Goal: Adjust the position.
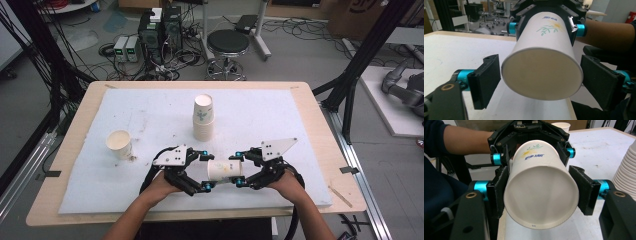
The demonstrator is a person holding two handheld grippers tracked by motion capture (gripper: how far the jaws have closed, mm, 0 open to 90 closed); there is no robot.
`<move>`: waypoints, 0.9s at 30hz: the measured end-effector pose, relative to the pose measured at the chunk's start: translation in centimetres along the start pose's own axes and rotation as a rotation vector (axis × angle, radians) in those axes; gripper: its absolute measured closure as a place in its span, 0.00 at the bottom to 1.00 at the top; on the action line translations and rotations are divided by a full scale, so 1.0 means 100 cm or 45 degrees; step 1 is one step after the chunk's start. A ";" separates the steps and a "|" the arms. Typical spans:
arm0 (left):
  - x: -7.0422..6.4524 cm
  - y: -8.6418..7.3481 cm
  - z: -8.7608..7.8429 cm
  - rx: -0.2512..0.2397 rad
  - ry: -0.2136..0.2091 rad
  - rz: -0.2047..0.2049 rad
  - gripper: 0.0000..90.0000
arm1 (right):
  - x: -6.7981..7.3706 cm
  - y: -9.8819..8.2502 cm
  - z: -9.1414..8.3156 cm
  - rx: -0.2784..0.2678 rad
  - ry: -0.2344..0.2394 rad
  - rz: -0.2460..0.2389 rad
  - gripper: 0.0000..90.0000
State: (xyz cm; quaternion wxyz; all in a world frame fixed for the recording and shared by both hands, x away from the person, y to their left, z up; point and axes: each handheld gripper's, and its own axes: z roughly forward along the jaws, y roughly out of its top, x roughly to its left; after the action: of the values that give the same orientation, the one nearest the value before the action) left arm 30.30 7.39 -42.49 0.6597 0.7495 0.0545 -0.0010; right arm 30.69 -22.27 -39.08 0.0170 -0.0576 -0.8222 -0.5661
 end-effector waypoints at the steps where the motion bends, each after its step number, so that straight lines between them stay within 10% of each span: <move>1: 0.000 0.000 0.001 -0.001 -0.001 0.005 0.24 | 0.000 0.000 0.000 -0.004 0.001 0.006 0.41; 13: 0.001 0.002 -0.001 0.013 0.017 -0.027 0.32 | -0.003 -0.004 0.001 -0.007 0.008 0.040 0.41; 19: 0.000 0.012 -0.002 0.073 0.026 -0.113 0.33 | -0.005 -0.005 0.002 -0.017 0.025 0.091 0.39; 27: 0.001 0.024 -0.011 0.169 0.071 -0.103 0.33 | -0.004 0.002 -0.003 -0.032 -0.025 0.120 0.25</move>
State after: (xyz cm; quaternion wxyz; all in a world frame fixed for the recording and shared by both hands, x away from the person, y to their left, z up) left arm 30.52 8.15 -40.02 0.6063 0.7885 0.1030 -0.0102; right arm 31.08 -22.48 -38.79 0.0347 -0.1019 -0.8115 -0.5743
